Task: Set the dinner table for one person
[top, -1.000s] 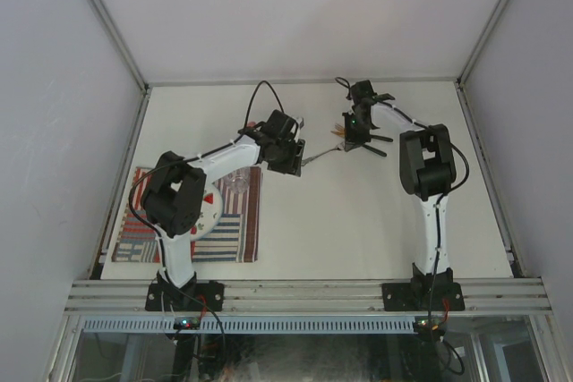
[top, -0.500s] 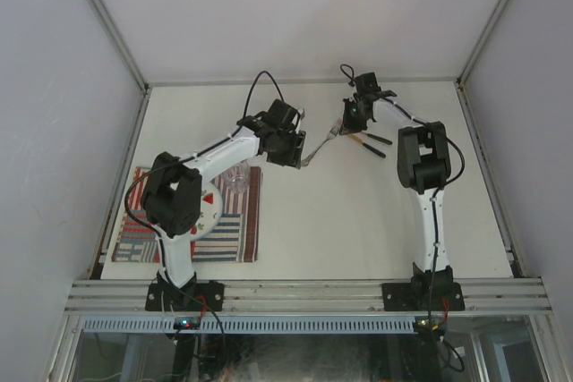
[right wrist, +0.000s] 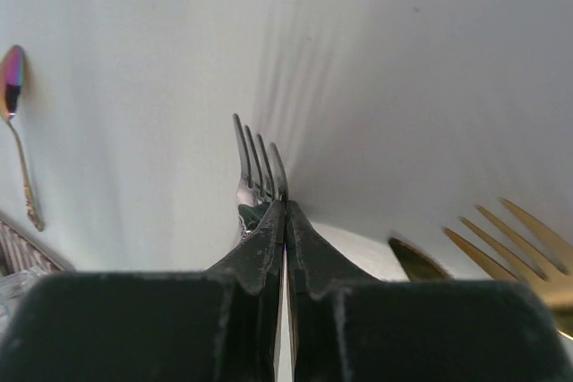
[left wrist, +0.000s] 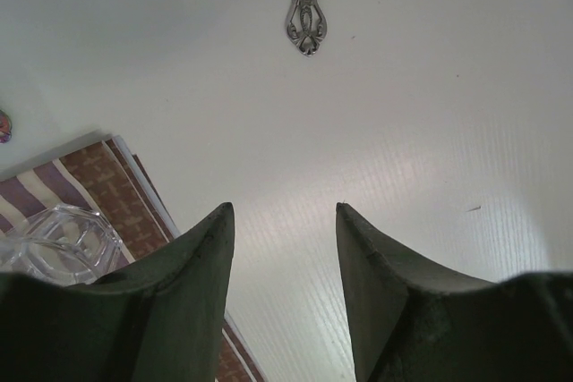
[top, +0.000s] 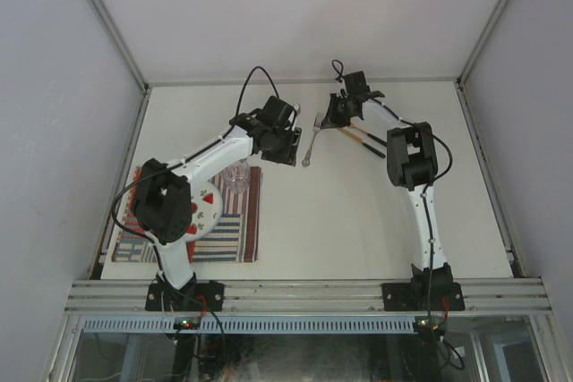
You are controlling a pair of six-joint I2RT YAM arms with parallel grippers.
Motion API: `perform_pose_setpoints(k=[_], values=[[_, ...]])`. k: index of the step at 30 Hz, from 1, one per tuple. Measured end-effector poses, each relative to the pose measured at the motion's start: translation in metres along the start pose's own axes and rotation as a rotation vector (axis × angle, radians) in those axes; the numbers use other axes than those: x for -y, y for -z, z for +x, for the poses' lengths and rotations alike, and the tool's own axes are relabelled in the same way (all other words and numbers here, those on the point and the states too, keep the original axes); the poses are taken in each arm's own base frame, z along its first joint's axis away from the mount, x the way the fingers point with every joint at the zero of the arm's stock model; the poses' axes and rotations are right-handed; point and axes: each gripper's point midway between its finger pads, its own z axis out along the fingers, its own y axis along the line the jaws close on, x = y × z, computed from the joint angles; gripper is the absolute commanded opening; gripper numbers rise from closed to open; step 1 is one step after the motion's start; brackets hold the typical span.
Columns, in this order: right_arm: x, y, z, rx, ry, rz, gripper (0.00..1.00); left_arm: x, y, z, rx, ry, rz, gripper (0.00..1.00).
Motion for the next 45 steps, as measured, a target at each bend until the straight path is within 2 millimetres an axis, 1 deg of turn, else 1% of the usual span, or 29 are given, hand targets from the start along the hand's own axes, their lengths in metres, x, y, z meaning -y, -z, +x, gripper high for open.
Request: perform_pose_setpoints(k=[4, 9, 16, 19, 20, 21, 23, 24, 25, 26, 28, 29, 31, 32, 34, 36, 37, 39, 40, 43, 45], values=[[-0.014, -0.009, 0.003, -0.011, 0.003, -0.053, 0.00, -0.001, 0.001, 0.000, 0.001, 0.009, -0.007, 0.54], [-0.028, -0.014, 0.009, -0.034, 0.001, -0.116, 0.00, -0.001, 0.001, 0.000, 0.004, 0.021, -0.016, 0.54], [-0.038, -0.017, 0.013, -0.053, -0.032, -0.183, 0.00, 0.000, 0.002, 0.001, 0.000, 0.017, -0.024, 0.54], [-0.041, -0.019, 0.015, -0.055, -0.039, -0.204, 0.00, 0.000, 0.005, -0.002, 0.006, 0.017, -0.025, 0.55], [-0.041, -0.019, 0.016, -0.059, -0.041, -0.210, 0.02, 0.000, 0.005, -0.004, 0.010, 0.017, -0.026, 0.57], [-0.042, -0.019, 0.018, -0.062, -0.040, -0.216, 0.07, 0.000, 0.006, -0.005, 0.015, 0.017, -0.028, 0.59], [-0.042, -0.016, 0.021, -0.058, -0.037, -0.228, 0.31, 0.000, 0.008, -0.010, 0.026, 0.017, -0.035, 0.63], [-0.040, -0.010, 0.024, -0.054, -0.042, -0.227, 0.41, 0.000, 0.008, -0.013, 0.032, 0.017, -0.037, 0.63], [-0.037, -0.002, 0.027, -0.050, -0.049, -0.218, 0.48, 0.001, 0.008, -0.019, 0.043, 0.017, -0.040, 0.63], [-0.036, 0.007, 0.029, -0.043, -0.052, -0.210, 0.51, 0.002, 0.007, -0.025, 0.054, 0.018, -0.044, 0.64], [-0.033, 0.031, 0.034, -0.029, -0.056, -0.181, 0.52, 0.004, 0.004, -0.039, 0.078, 0.021, -0.055, 0.65], [-0.030, 0.045, 0.031, -0.009, -0.059, -0.162, 0.51, 0.004, 0.002, -0.045, 0.090, 0.028, -0.061, 0.65], [-0.024, 0.075, 0.017, 0.048, -0.059, -0.114, 0.50, 0.003, -0.003, -0.055, 0.107, 0.047, -0.085, 0.65], [-0.021, 0.093, 0.007, 0.085, -0.056, -0.084, 0.50, 0.002, -0.006, -0.060, 0.114, 0.062, -0.103, 0.65], [-0.022, 0.130, -0.011, 0.156, -0.024, -0.035, 0.48, 0.002, -0.017, -0.073, 0.129, 0.092, -0.131, 0.64], [-0.017, 0.163, -0.020, 0.213, -0.001, 0.020, 0.48, 0.003, -0.034, -0.081, 0.134, 0.121, -0.147, 0.64], [-0.015, 0.179, -0.018, 0.230, 0.013, 0.053, 0.48, 0.002, -0.043, -0.081, 0.127, 0.130, -0.154, 0.64], [-0.012, 0.203, -0.001, 0.230, 0.035, 0.112, 0.48, 0.000, -0.064, -0.074, 0.097, 0.151, -0.177, 0.64], [-0.009, 0.210, 0.008, 0.222, 0.041, 0.133, 0.48, -0.001, -0.075, -0.070, 0.078, 0.159, -0.189, 0.63], [0.002, 0.224, 0.048, 0.159, 0.043, 0.196, 0.47, -0.005, -0.104, -0.052, 0.024, 0.171, -0.220, 0.62], [0.008, 0.229, 0.069, 0.116, 0.039, 0.225, 0.46, -0.008, -0.116, -0.042, 0.001, 0.171, -0.244, 0.61]])
